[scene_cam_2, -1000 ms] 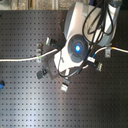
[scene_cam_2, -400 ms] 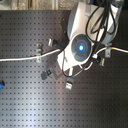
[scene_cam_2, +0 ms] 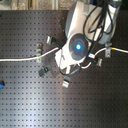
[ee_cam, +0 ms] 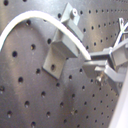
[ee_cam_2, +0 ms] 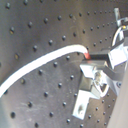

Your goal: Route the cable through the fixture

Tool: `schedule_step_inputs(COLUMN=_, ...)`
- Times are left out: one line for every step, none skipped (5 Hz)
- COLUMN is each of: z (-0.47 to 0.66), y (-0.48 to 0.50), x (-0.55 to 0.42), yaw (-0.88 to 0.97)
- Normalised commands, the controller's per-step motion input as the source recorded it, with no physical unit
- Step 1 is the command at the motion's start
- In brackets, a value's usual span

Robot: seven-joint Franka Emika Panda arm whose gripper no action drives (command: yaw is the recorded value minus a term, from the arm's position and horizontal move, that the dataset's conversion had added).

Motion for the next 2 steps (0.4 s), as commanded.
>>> schedule_step_inputs(z=0.14, y=-0.008, x=-0.016, yaw=-0.05)
schedule_step_inputs(z=0.28, y=-0.23, x=-0.278, yaw=-0.21)
